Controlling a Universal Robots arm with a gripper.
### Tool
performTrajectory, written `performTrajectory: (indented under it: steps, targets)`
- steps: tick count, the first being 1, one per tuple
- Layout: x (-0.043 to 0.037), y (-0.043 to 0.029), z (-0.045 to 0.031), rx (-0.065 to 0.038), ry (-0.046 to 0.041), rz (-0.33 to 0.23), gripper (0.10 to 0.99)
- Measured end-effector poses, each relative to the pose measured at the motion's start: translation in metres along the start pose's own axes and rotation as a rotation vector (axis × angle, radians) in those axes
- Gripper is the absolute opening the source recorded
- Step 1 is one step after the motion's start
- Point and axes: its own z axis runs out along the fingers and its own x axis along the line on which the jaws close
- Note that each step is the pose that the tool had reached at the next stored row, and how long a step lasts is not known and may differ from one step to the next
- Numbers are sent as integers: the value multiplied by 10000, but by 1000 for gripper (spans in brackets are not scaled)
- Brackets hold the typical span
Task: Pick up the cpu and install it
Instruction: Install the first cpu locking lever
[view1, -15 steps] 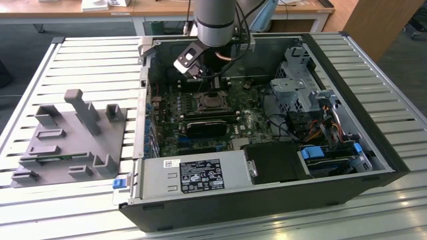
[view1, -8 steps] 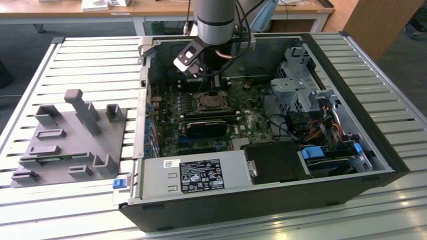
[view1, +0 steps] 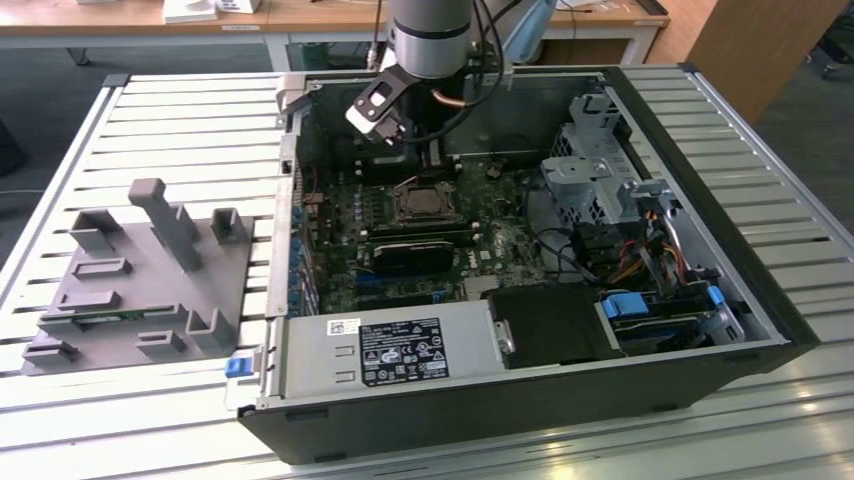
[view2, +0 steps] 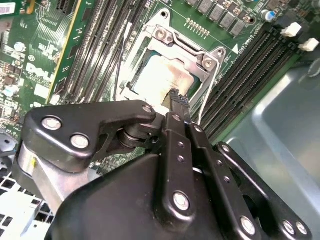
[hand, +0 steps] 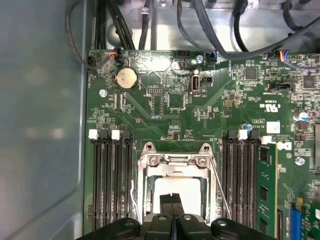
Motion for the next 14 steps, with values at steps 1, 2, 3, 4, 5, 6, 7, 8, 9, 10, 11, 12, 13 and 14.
performTrajectory:
  steps: [1,2,3,4,5,6,7,8,9,10,11,12,13,14]
  targets:
    - [0,1,-24,0,0,0,106]
    - [0,1,-47,1,-1,0,106]
    - [1,2,-67,0,0,1,106]
    - [1,2,-86,0,0,0,106]
    - [1,3,-104,0,0,-1,106]
    - [1,1,-116,-2,1,-1,106]
    - [2,-1,-118,-6,1,-14,106]
    - [2,-2,-118,-6,4,-85,106]
    - [2,-2,-118,-4,7,-221,106]
    - [2,-3,-118,-1,11,-399,106]
    - [2,-3,-118,1,16,-577,106]
    - [1,-3,-118,3,20,-758,106]
    - [2,-3,-118,6,26,-937,106]
    - [1,-3,-118,8,30,-1118,106]
